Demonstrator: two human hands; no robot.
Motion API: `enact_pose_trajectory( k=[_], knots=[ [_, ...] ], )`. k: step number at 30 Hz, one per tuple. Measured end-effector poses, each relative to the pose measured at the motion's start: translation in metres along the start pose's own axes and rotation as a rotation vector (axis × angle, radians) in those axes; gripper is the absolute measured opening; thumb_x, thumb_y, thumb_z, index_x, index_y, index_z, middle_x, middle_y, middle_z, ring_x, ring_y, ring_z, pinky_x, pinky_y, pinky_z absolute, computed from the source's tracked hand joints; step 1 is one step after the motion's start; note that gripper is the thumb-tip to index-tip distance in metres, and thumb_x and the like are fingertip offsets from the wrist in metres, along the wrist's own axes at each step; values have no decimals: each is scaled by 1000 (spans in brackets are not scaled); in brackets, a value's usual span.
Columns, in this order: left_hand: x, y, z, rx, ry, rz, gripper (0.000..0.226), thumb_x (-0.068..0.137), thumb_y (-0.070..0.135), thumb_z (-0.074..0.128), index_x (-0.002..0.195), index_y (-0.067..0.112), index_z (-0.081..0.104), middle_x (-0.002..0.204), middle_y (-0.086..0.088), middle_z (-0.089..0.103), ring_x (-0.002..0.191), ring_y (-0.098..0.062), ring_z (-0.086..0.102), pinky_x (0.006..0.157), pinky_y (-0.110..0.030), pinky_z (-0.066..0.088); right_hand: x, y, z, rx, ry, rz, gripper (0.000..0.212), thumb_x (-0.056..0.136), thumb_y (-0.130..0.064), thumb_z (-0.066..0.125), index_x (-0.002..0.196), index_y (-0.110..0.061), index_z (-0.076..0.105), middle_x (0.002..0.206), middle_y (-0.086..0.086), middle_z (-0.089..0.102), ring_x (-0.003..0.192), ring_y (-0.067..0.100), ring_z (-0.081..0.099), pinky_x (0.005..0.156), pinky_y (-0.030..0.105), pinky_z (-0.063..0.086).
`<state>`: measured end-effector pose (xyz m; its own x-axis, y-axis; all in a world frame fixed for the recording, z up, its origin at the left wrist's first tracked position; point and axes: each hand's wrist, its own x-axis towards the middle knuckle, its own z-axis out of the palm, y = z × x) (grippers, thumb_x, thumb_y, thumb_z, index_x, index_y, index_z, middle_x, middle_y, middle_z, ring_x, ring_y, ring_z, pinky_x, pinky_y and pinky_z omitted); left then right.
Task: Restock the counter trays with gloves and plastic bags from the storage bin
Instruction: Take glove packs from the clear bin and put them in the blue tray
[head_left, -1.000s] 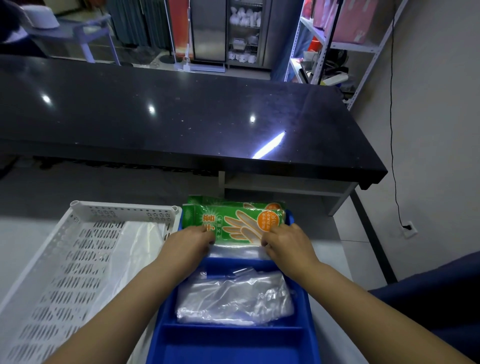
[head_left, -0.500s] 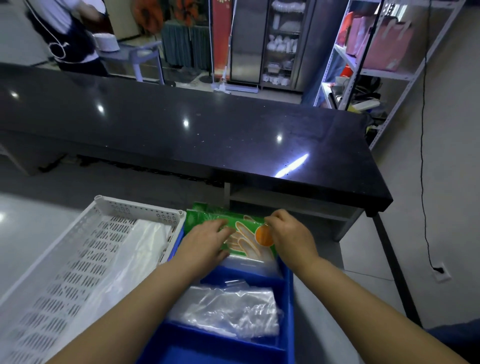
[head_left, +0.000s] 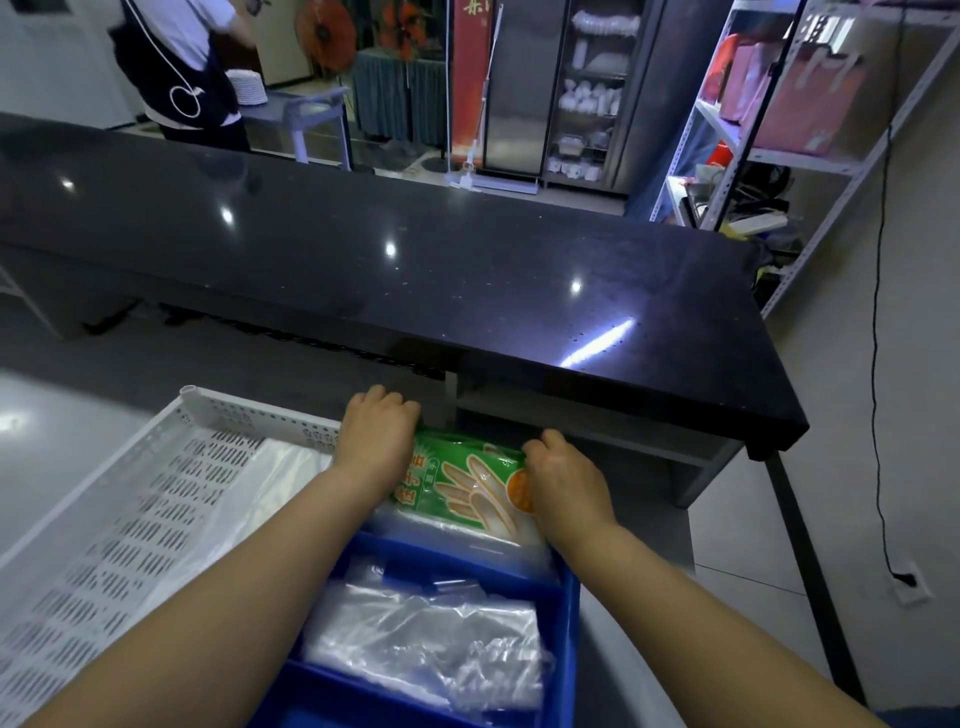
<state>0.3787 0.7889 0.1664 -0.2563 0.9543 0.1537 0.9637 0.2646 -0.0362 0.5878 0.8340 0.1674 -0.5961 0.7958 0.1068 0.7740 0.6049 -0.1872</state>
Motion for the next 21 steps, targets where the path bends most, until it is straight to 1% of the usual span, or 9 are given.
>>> enact_pose_trajectory(
  k=[3,5,7,8,10,14,17,19,21],
  knots=[
    [-3,-1,1,-89,43,-24,23,82,6,51,101,11,63,100,-9,63,100,-31,49,80,-37,34,0,2,-1,11,7,-5,20,88,-14,57,108,-7,58,110,11,53,87,30,58,72,41,52],
    [-12,-2,1,-159,106,-45,30,82,5,54,111,10,61,108,-13,62,104,-34,49,84,-40,36,-1,4,-1,17,43,-30,24,88,-16,58,111,-7,58,111,11,53,86,30,58,71,42,53],
    [-25,-8,-2,-210,168,-91,40,81,3,56,120,7,57,115,-16,60,106,-36,51,87,-43,39,-5,2,-1,24,102,-98,31,84,-18,65,112,-6,60,108,11,56,82,29,60,63,39,53],
    [-34,-12,-4,-234,182,-118,41,80,1,57,120,6,57,115,-17,60,104,-37,52,86,-44,40,-7,-1,-1,31,128,-142,31,80,-19,69,107,-5,63,103,11,60,76,28,61,57,36,52],
    [-56,-22,-7,-277,175,-168,34,80,1,58,113,5,61,109,-16,63,99,-36,54,83,-45,43,-10,-11,-2,9,159,-223,27,72,-21,77,92,-5,69,87,11,64,65,27,60,47,31,45],
    [-110,-44,-13,-307,139,-248,20,83,5,59,101,8,68,101,-12,68,92,-32,59,78,-41,45,-16,-42,2,27,175,-287,7,66,-4,75,70,-8,69,66,10,64,57,30,59,42,33,44],
    [-145,-60,-21,-274,104,-292,16,84,10,60,96,14,69,98,-6,70,87,-28,61,76,-37,47,-23,-72,4,23,132,-351,7,68,-6,72,66,-11,68,62,6,63,58,26,57,45,29,41],
    [-168,-73,-26,-252,92,-306,14,84,13,62,95,15,70,95,-4,72,85,-27,63,75,-37,48,-28,-97,2,18,100,-411,5,69,-9,70,68,-13,70,64,4,65,60,25,58,50,31,45],
    [-194,-90,-30,-235,89,-325,12,81,12,65,92,15,71,90,-4,73,80,-28,64,71,-36,49,-33,-125,1,-5,69,-459,3,71,-10,68,70,-13,69,65,5,64,61,25,57,48,30,44]
  ],
)
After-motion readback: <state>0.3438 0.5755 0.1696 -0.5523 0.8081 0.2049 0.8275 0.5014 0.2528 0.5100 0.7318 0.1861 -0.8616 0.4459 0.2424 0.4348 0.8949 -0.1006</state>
